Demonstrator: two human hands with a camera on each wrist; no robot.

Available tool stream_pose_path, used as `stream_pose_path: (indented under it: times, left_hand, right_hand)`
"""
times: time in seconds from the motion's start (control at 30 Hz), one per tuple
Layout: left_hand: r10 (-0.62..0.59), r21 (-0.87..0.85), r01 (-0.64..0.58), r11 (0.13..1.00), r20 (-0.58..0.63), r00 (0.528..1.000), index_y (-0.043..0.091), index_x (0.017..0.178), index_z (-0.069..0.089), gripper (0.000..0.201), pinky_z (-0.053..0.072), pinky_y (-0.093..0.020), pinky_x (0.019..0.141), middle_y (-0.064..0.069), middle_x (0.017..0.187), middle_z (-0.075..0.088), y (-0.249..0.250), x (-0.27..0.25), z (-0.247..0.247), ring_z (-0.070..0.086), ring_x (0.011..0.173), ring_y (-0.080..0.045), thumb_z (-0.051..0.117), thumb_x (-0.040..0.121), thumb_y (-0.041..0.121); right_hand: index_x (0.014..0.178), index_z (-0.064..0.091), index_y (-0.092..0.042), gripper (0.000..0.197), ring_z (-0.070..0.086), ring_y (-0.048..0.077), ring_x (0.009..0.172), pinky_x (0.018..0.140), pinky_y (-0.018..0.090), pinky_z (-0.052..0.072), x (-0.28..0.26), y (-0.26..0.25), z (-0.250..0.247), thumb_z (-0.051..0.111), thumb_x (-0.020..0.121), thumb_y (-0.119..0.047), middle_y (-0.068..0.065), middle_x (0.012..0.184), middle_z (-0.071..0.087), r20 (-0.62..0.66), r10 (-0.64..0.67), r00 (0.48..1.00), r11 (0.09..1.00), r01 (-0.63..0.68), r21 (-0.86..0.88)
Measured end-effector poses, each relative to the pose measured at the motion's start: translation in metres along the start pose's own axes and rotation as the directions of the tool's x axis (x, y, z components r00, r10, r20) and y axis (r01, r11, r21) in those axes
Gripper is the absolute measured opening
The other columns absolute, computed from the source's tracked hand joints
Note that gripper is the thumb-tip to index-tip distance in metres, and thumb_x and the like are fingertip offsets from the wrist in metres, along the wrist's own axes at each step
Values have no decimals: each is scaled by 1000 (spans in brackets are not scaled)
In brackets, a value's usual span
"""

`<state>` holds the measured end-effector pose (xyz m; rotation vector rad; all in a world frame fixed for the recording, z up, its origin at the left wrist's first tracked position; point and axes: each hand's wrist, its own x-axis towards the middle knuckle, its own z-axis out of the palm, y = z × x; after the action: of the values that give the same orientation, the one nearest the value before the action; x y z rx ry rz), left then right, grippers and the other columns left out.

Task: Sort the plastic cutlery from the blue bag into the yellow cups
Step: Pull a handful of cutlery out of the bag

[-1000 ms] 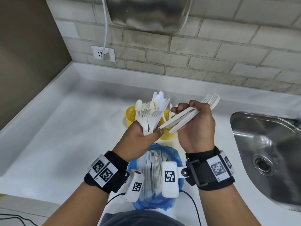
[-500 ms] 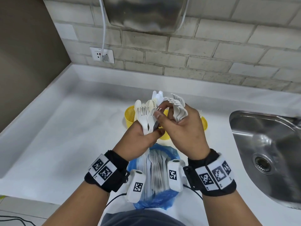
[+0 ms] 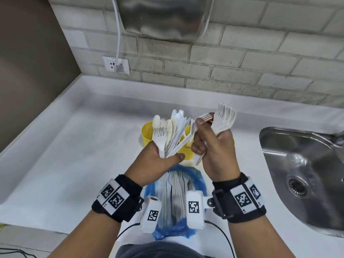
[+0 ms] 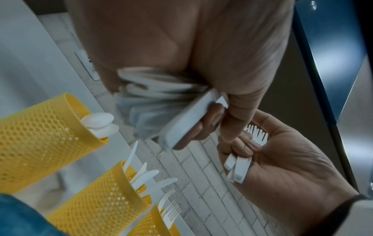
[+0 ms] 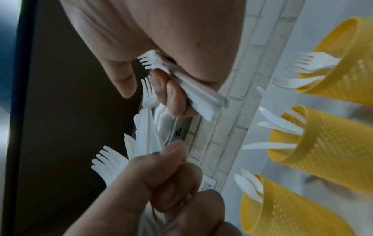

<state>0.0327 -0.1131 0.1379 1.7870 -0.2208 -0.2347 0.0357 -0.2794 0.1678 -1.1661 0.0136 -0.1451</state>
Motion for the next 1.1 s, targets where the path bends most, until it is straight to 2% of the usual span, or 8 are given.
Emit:
stream_pose_path:
  times: [0.13,0.27,0.37,0.47,0.63,0.8,1.0,1.1]
  left_hand:
    - [31,-5,-31,1000,39,999,27,105,69,20,48,-20,73,23,78,72,2,-4,1,64,71,6,73,93,11]
    - [117,-26,-115,993,103,988,19,109,73,22,52,-22,93,7,99,77,7,-11,3,72,98,-9,71,93,3]
    - [103,-18,-101,995,94,990,26,97,72,21,53,-23,83,3,85,74,6,-16,1,70,84,-10,78,88,8]
    - [57,-9,-57,998,68,996,15,105,70,24,57,-38,86,-23,90,68,2,-18,-2,69,83,-27,83,85,17]
    - [-16,-15,16,1000,16,1000,4,87,63,17,49,-24,60,-1,67,57,-1,-23,-5,55,59,-11,77,89,13]
    - [-2,-18,1,1000,-22,1000,21,84,64,17,49,-20,63,6,66,57,-1,-23,-6,55,59,-6,74,90,9]
    - [-28,40,30,999,-63,998,18,73,61,21,48,-26,62,9,58,56,-1,-25,-5,52,54,-8,70,89,8]
    - [-6,76,11,997,-72,997,25,67,56,34,40,-14,55,17,50,54,7,-28,-3,48,47,3,66,91,4]
  right_hand:
    - [87,54,-8,15,31,9,45,46,25,26,-5,7,1,67,95,-7,-5,57,48,33,131,991,991,-132,24]
    - [83,60,-9,17,31,15,44,45,26,25,-12,8,8,66,98,-15,8,57,42,57,210,976,974,-214,80]
    - [75,58,-8,30,38,21,49,52,32,31,-15,4,13,55,103,-19,10,60,44,52,201,978,963,-207,175]
    - [77,61,-8,32,57,26,66,68,37,51,-13,0,9,52,104,-22,10,72,57,-2,203,979,929,-192,317]
    - [75,46,-16,31,50,20,50,55,31,53,-4,-6,-2,49,105,-23,2,59,38,-128,204,971,841,-107,530]
    - [85,44,-23,23,19,9,39,40,19,22,-4,-13,-3,57,103,-20,-5,52,23,-247,-72,966,966,129,226]
    - [99,65,-8,12,43,4,44,48,21,38,-28,-12,15,74,92,-7,-14,57,50,103,-306,947,876,322,-359]
    - [102,72,-9,16,57,-2,56,65,12,44,-33,-2,21,79,88,-9,-25,59,58,189,-260,947,811,321,-488]
